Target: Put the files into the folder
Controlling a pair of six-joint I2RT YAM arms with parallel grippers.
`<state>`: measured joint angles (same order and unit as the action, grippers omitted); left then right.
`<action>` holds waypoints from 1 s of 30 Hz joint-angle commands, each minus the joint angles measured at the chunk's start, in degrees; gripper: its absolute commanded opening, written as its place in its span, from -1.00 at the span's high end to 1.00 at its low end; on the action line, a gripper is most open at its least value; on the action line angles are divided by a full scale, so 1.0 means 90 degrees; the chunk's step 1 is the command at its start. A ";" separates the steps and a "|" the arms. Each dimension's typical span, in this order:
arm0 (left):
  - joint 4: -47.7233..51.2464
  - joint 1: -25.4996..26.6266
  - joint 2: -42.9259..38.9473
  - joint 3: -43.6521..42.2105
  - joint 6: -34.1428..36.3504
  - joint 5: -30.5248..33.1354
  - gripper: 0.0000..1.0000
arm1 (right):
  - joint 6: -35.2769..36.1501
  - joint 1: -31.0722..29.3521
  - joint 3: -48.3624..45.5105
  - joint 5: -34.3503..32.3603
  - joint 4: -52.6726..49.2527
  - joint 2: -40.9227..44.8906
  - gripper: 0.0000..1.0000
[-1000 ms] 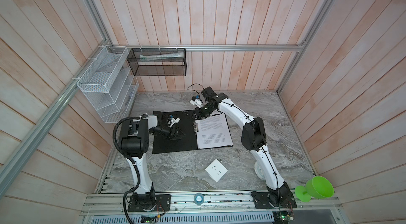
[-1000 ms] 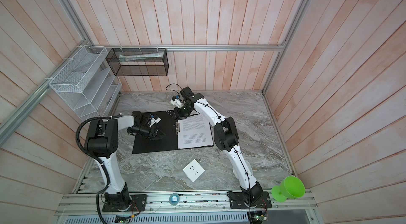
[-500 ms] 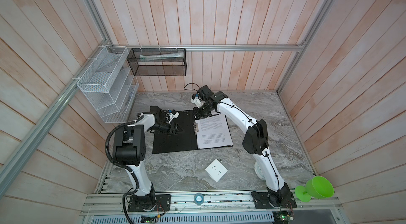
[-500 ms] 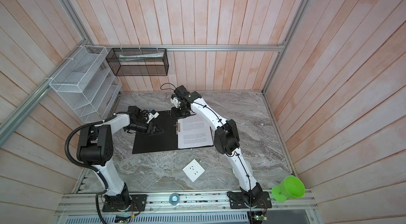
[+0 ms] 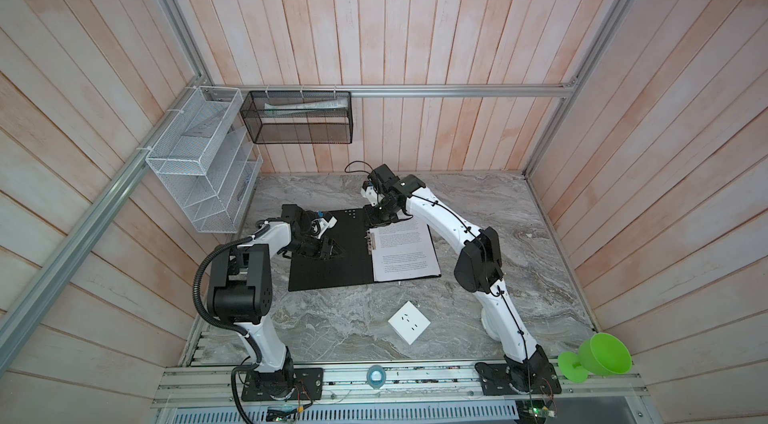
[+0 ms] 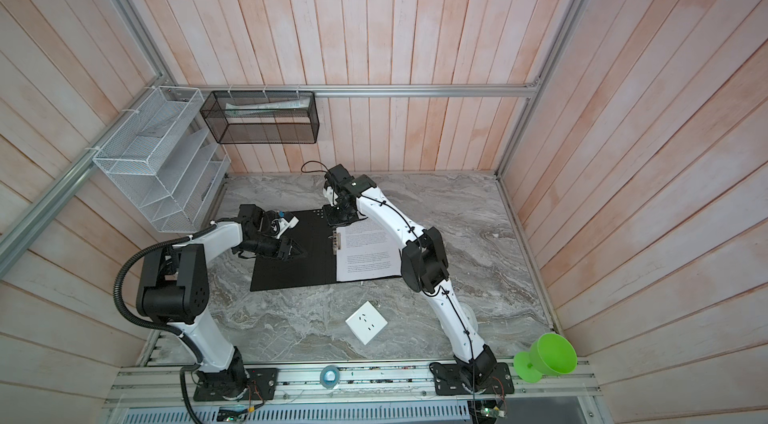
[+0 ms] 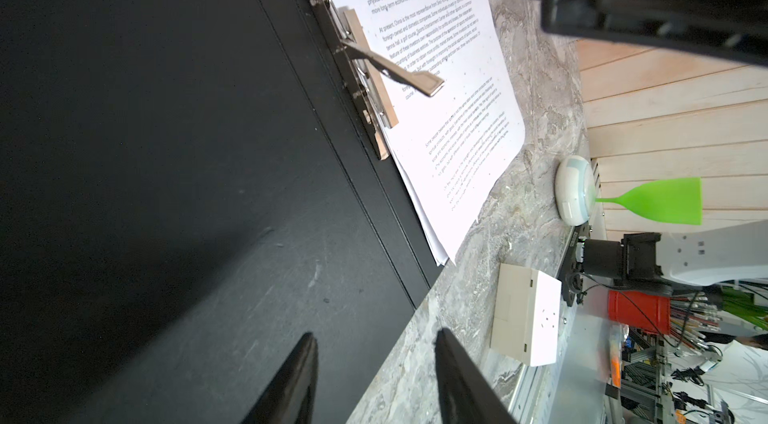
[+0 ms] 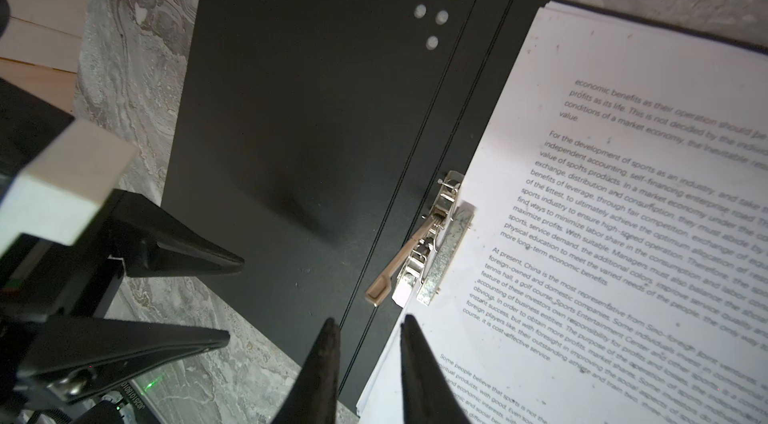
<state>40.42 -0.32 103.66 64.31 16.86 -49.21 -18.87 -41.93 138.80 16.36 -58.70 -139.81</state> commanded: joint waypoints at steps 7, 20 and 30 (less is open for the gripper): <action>-0.0485 0.0011 0.0086 -0.0191 -0.0070 0.0142 0.03 | -0.0106 -0.0160 0.0124 -0.0223 -0.0316 -0.0325 0.49; -0.0448 0.0015 0.0376 -0.0263 -0.0047 -0.0107 -0.21 | -0.0060 -0.0214 0.0124 -0.0469 -0.0431 -0.0333 0.49; -0.0331 0.0016 0.0387 -0.0152 0.0028 -0.0106 -0.20 | -0.0020 -0.0223 0.0346 -0.0655 -0.0608 -0.0152 0.49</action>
<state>36.73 -0.32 107.22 62.06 15.51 -49.01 -19.31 -43.46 139.70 11.99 -62.17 -141.73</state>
